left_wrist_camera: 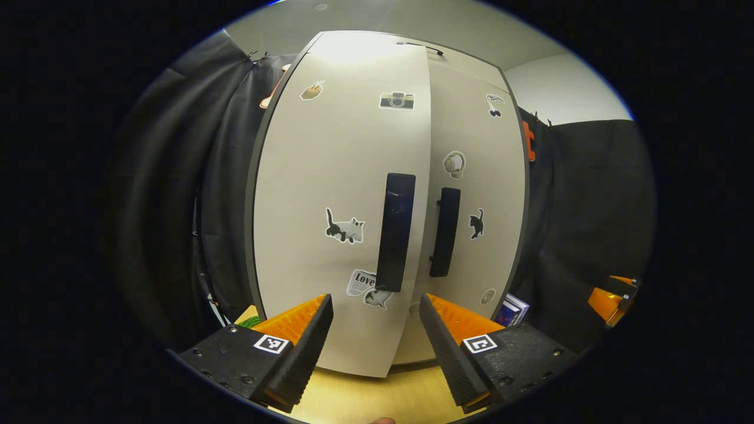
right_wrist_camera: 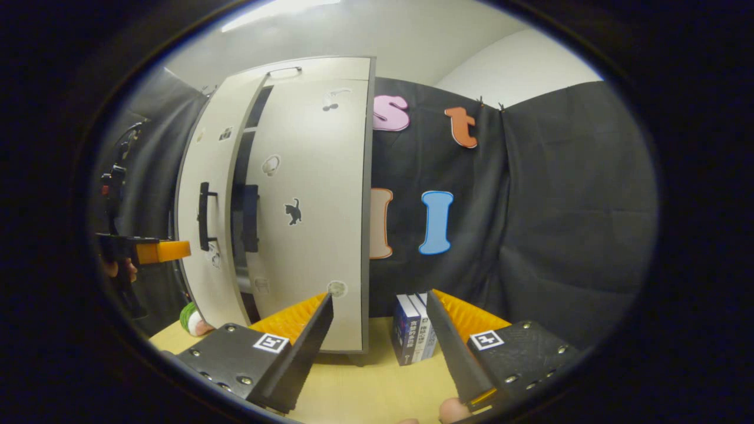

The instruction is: Grasp the bottle in the cabinet with the left hand and place it on the coaster, then close the right door with the right hand and the left door with the left hand.

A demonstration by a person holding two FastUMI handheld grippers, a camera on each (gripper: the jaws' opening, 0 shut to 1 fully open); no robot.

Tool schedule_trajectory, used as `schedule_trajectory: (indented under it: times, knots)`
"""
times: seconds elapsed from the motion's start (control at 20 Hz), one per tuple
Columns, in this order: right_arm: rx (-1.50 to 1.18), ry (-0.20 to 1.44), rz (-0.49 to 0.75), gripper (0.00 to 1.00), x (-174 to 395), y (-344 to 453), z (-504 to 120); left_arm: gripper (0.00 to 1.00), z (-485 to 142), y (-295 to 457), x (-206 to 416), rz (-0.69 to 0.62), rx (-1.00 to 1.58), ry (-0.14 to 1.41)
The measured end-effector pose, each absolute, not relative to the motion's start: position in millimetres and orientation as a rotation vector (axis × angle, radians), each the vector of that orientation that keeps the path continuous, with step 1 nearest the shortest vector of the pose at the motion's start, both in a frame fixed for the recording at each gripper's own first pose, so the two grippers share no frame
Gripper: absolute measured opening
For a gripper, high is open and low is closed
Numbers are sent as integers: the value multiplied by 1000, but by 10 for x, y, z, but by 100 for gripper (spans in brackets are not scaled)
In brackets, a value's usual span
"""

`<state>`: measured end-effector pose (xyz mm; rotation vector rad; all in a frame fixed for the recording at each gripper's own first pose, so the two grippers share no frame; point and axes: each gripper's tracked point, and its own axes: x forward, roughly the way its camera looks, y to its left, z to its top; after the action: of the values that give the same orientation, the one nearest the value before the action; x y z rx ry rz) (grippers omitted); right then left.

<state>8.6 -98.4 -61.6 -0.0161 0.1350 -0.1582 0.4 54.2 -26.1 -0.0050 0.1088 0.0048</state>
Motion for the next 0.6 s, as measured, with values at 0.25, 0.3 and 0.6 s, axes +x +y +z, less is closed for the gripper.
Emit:
schedule_trajectory:
  times: [0.25, 0.3, 0.6]
  knots:
    - [-36, 98, -141, 94, 88, -980, -371, 92, 35, 410, -249, 17, -28, 103]
    - [-37, 81, -142, 94, 89, -984, -275, 92, 114, 383, -292, 22, -24, 96]
    - [3, -46, -94, 96, 106, -888, 269, 92, 492, 104, -551, 20, 8, 11]
